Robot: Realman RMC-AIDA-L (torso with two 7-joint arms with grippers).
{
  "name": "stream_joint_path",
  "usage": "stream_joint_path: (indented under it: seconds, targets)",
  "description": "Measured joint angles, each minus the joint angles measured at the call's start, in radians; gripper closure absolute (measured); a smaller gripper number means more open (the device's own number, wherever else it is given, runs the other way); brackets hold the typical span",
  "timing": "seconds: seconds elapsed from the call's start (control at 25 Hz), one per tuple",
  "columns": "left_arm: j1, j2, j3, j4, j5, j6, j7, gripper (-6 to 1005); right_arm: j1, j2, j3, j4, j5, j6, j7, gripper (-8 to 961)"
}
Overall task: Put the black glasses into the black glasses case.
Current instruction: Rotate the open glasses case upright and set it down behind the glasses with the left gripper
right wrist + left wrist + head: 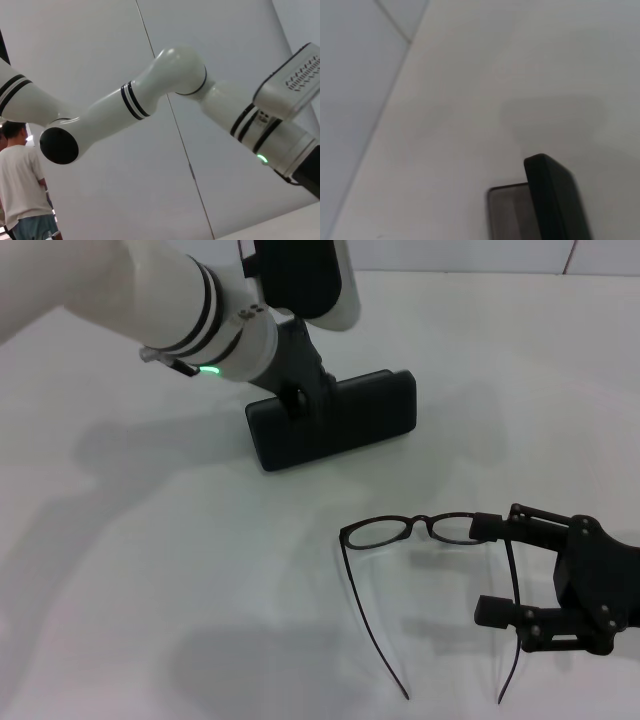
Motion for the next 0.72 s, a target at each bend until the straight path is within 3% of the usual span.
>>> stream_joint_path:
  seconds: [0.44, 0.72]
  targets:
    - [0.027, 0.000, 0.001, 0.101, -0.030, 0.200, 0.007, 973, -0.001, 0.000, 0.002, 0.000, 0.001, 0.000, -0.001, 110]
    - [0.055, -0.003, 0.010, 0.097, -0.037, 0.217, 0.008, 972, -0.003, 0.001, 0.002, 0.000, 0.001, -0.003, -0.003, 110]
